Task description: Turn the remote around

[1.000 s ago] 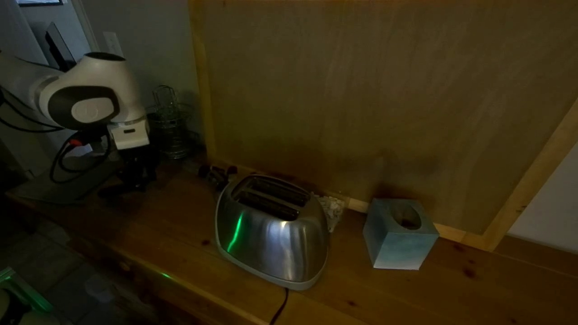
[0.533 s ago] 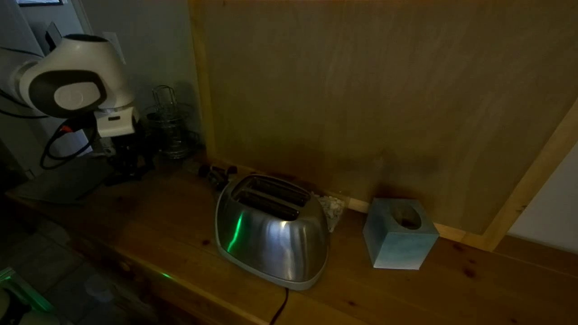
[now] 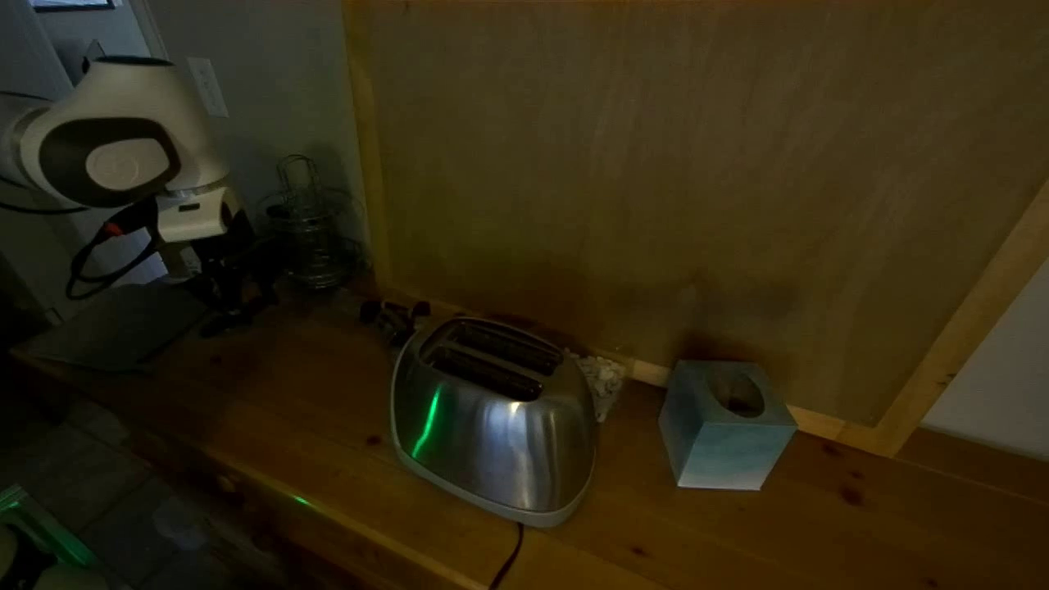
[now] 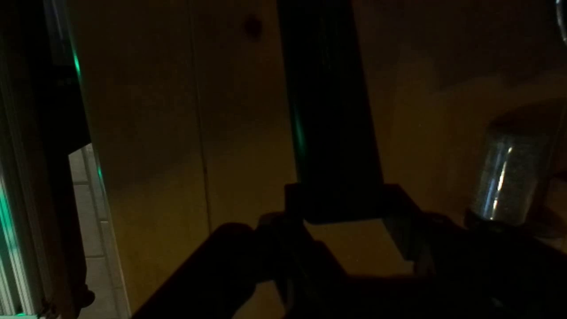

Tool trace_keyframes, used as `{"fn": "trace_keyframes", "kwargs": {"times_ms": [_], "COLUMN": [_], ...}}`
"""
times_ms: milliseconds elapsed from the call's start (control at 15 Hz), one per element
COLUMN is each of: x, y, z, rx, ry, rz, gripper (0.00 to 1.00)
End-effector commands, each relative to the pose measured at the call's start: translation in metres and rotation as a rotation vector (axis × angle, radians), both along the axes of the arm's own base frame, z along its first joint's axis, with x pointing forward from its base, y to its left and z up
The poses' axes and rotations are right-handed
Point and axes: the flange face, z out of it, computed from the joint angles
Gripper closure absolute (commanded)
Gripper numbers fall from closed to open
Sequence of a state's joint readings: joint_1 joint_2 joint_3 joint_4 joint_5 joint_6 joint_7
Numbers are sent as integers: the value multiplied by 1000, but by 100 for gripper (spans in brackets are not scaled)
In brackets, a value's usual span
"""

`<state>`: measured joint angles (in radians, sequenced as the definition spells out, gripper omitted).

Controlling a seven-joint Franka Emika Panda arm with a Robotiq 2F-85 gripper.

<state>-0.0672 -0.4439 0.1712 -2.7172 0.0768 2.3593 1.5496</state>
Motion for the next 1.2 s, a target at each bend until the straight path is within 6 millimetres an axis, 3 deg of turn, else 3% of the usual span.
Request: {"fn": "trace_keyframes", "kwargs": {"times_ms": [0,1133], "x": [-3,-21], "y": [0,16], "z": [3,33], "rx": [-12,-205], "ry": [-5,-60], "rz": [-22,-63], "gripper": [76,76]}}
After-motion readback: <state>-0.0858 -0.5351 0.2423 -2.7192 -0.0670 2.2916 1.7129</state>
